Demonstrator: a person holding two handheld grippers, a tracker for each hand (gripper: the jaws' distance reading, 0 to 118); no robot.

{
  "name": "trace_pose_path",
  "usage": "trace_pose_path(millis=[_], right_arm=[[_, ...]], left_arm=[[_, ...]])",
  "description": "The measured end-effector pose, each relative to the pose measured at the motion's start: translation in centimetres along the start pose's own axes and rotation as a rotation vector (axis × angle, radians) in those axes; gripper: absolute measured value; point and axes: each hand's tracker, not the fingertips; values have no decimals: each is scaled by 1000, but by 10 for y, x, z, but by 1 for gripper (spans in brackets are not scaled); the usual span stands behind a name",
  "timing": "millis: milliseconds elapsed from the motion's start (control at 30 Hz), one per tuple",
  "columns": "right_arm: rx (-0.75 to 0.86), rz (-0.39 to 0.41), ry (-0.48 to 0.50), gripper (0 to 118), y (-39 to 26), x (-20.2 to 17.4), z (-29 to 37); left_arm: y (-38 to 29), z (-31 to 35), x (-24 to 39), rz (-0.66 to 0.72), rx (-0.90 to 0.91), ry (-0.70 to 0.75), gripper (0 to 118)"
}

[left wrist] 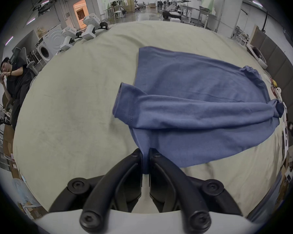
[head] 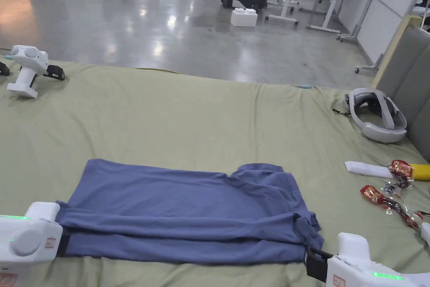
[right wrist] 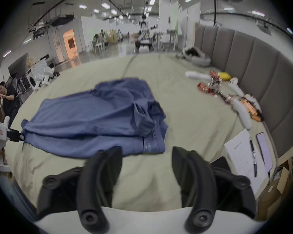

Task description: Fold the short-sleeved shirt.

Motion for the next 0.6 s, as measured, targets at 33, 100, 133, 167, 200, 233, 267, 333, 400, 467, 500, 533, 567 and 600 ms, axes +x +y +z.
trace_pose_path(millis=[33,100,133,167,200,233,267,333,400,467,500,533,567,600], right_arm=[[-21,-20,26,74,4,6,-8],[-37,-27,29,74,10,13,-21],[-38,-27,20,74,14,15,-27],[-42,-22,10,74,17,15,-32],[-65,-7,11,75,20,14,-38],[-95,5,21,75,22,14,-45],[-106,3,37,75,23,14,-51],[-158,15,51,75,25,11,-63],[-182,28,48,75,24,5,-73],[-230,33,38,75,21,-3,-80],[-226,42,18,75,19,-8,-82],[-206,55,-7,73,19,-11,-80],[-199,61,-9,67,18,-15,-79],[-197,59,-7,57,17,-18,-79]], left_arm=[[-1,2,-2,1,4,-2,9],[-2,6,-4,-1,14,-10,9],[-3,7,-4,-2,19,-11,9],[-3,7,-4,-4,22,-13,9],[-3,6,-3,-7,21,-12,9],[-2,6,-3,-12,16,-11,9],[-2,5,-3,-12,13,-11,9],[-3,4,-2,-10,17,-7,9],[-5,3,-1,-7,9,-6,9],[-6,1,1,-8,4,-5,9],[-6,-1,0,-10,0,-3,9],[-7,-2,0,-10,-2,-2,9],[-7,-3,1,-10,-6,-2,9],[-8,-3,1,-10,-7,-1,9]])
